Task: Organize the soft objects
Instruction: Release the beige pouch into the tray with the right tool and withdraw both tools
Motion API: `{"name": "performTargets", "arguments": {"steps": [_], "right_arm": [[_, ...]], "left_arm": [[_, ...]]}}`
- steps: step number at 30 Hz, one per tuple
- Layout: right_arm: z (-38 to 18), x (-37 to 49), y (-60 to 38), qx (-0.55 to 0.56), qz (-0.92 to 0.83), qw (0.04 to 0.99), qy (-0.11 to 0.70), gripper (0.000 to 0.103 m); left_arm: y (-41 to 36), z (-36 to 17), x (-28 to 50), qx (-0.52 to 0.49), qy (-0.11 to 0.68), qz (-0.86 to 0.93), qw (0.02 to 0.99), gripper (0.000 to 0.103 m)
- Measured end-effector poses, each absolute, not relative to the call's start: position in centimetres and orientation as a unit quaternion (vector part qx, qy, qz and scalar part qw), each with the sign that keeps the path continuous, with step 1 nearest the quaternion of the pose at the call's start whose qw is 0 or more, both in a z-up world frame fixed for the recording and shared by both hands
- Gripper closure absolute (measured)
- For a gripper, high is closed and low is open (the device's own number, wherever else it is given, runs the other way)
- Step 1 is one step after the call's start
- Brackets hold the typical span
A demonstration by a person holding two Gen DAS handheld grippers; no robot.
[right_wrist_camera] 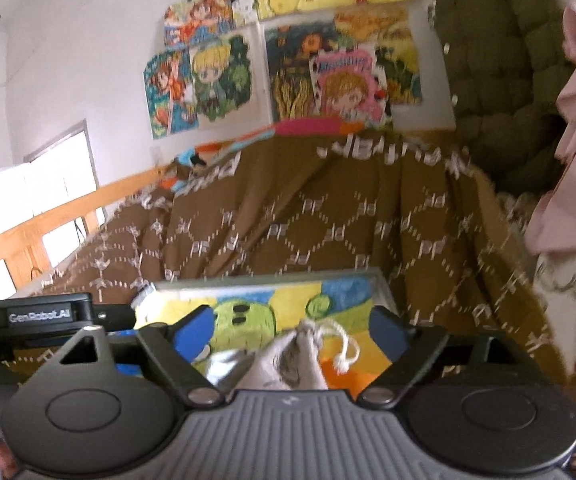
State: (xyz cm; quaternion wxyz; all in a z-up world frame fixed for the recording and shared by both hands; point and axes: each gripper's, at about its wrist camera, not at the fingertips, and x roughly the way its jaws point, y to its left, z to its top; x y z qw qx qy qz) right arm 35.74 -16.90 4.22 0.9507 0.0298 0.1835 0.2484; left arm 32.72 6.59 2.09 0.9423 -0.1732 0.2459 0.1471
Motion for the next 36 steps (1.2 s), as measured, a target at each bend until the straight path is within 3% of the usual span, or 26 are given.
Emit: {"name": "performTargets", "arguments": {"steps": [7, 21, 36], "right_arm": [[7.2, 33.1, -18.6, 0.045, 0.234, 0.96, 0.144, 0.001], [11.6, 25.5, -21.4, 0.047, 0.225, 0.971, 0.072, 0.0], [9.7, 17.0, -22.5, -0.014, 0.22, 0.974, 0.056, 0.0]], "left_arm": [[5.5, 5.8, 29.4, -0.161, 0.21, 0.138, 0.954, 0.001], [2.1, 10.6, 19.9, -0.124, 0.134, 0.106, 0.978, 0.001], [0.4, 8.4, 11.2, -0.101, 0.129, 0.053, 0.985, 0.001]]}}
